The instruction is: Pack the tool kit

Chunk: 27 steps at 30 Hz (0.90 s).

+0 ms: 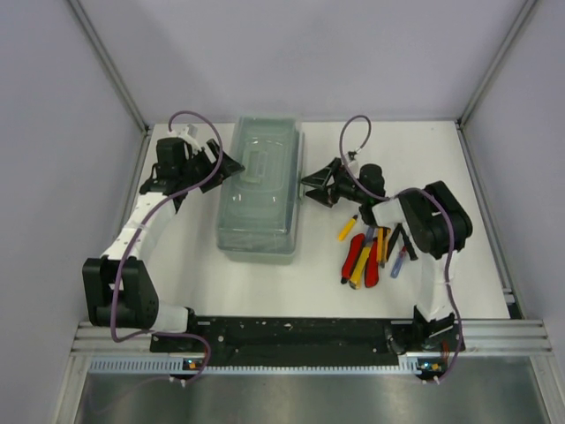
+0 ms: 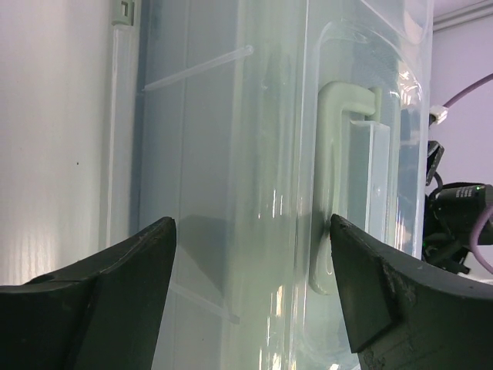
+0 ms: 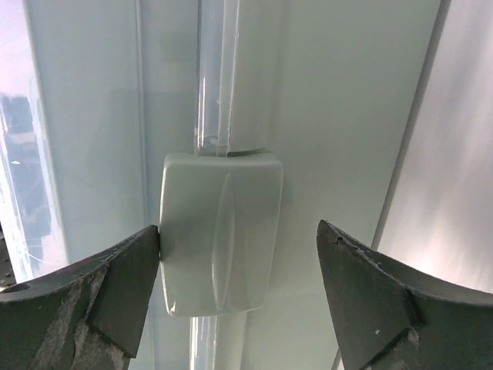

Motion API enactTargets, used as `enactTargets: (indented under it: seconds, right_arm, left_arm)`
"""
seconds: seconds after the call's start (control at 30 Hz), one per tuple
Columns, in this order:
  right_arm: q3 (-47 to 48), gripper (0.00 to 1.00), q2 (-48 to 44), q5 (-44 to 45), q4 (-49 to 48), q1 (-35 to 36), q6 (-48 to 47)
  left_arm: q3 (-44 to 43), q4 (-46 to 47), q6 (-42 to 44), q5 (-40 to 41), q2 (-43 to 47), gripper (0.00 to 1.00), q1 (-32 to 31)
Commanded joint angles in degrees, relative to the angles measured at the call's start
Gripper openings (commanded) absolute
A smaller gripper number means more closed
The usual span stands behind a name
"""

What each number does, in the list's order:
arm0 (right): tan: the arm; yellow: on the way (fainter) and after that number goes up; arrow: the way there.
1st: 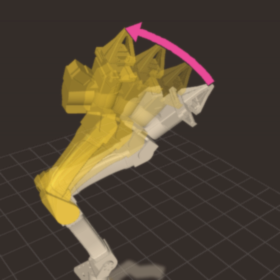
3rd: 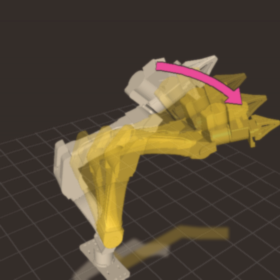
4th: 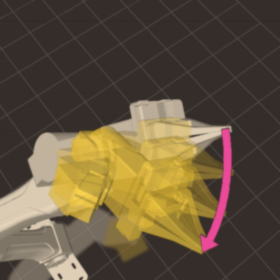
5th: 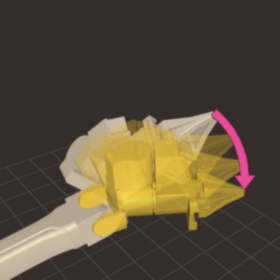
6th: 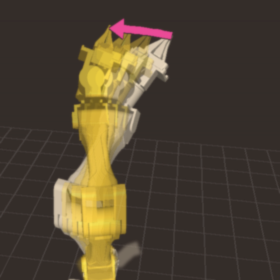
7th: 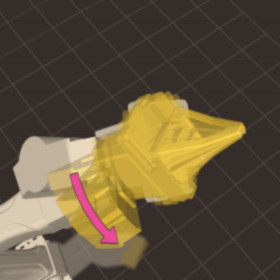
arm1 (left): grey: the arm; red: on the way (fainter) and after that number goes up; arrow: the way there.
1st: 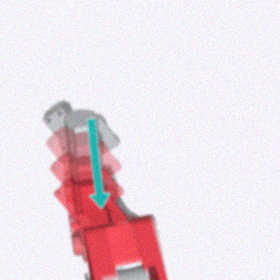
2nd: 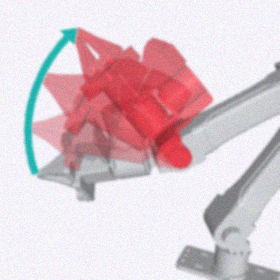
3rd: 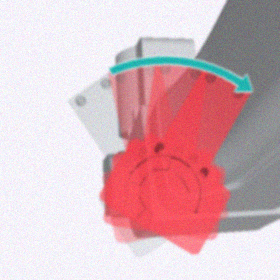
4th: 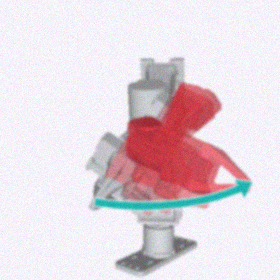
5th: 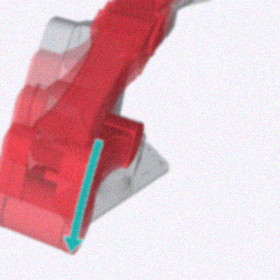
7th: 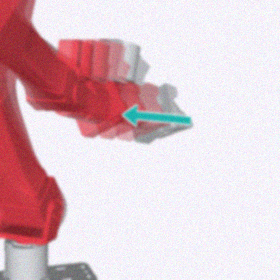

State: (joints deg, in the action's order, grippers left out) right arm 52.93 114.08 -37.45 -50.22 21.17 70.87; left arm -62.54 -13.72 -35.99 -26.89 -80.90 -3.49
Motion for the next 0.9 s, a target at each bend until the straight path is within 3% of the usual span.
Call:
enactTargets:
  seconds: [0.0, 0.13, 0.23, 0.33, 0.43, 0.57, 0.87]
  right_arm:
    - [0.9, 0.82, 6.1, -6.2, -20.5, 3.8, 8.4]
    - [2.1, 0.84, 8.9, -7.2, -33.1, 4.2, 14.9]
    - [3.1, 0.84, 9.1, -8.0, -36.7, 4.8, 16.7]
    - [4.3, 0.76, 9.0, -9.0, -37.0, 5.5, 16.5]
    - [6.9, 0.55, 9.5, -11.3, -33.1, 6.4, 16.1]
    - [6.8, 0.38, 7.6, -11.2, -26.4, 7.4, 11.7]
    - [6.0, 0.27, 1.9, -7.0, -10.3, 7.7, 1.0]
  left_arm:
    - [2.1, -8.7, 1.3, -6.5, -3.8, 0.81, -3.4]
    - [2.1, -7.6, 1.4, -8.6, -4.1, 0.81, -3.5]
    - [1.9, -6.2, 1.5, -10.2, -4.2, 0.82, -3.8]
    - [1.1, -5.2, 1.4, -11.9, -4.8, 0.84, -4.4]
    - [0.1, -5.3, 2.3, -12.7, -5.8, 0.83, -5.6]
    - [-0.6, -6.1, 3.3, -12.7, -7.1, 0.81, -6.7]
    - [-1.1, -8.4, 4.8, -10.3, -8.5, 0.79, -8.1]
